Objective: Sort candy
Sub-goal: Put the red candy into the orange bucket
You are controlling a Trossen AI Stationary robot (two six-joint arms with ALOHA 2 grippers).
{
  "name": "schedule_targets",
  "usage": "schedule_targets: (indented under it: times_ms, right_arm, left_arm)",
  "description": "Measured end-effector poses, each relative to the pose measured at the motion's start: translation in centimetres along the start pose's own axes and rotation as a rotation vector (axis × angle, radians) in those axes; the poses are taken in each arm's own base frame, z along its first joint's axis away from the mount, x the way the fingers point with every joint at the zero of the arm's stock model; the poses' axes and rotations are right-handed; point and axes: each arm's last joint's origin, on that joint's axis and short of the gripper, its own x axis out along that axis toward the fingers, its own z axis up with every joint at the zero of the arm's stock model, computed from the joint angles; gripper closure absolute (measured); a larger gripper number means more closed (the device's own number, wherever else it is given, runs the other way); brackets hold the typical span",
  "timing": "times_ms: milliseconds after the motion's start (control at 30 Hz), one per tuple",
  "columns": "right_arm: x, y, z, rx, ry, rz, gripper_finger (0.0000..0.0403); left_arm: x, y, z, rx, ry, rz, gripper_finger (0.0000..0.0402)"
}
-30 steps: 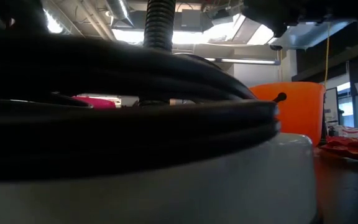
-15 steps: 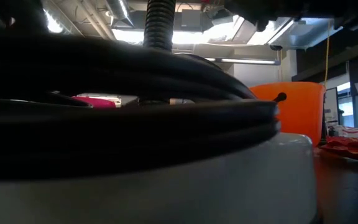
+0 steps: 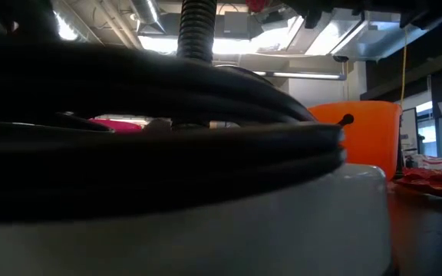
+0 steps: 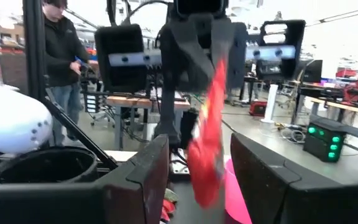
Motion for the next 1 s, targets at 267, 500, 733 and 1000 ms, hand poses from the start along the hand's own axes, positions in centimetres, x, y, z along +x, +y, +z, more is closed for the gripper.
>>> schedule_targets:
  times_ms: [267, 500, 733, 1000]
  right_arm:
    - [0.00, 0.01, 0.03, 0.038, -0.003, 0.003, 0.0241]
    - [0.00, 0.00, 0.00, 0.037, 0.000, 0.001, 0.0327]
    - [0.00, 0.01, -0.12, 0.034, 0.012, 0.000, 0.0391]
    - [-0.07, -0.17, -0.19, 0.024, 0.031, -0.060, 0.0401]
  left_arm:
    - [0.34, -0.01, -0.25, -0.005, 0.006, -0.001, 0.0402]
    - [0.33, -0.01, -0.24, -0.008, 0.006, -0.001, 0.0402]
    - [0.34, -0.04, -0.24, -0.013, 0.005, -0.004, 0.0402]
    - [-0.55, -0.04, 0.67, -0.018, -0.022, -0.029, 0.0374]
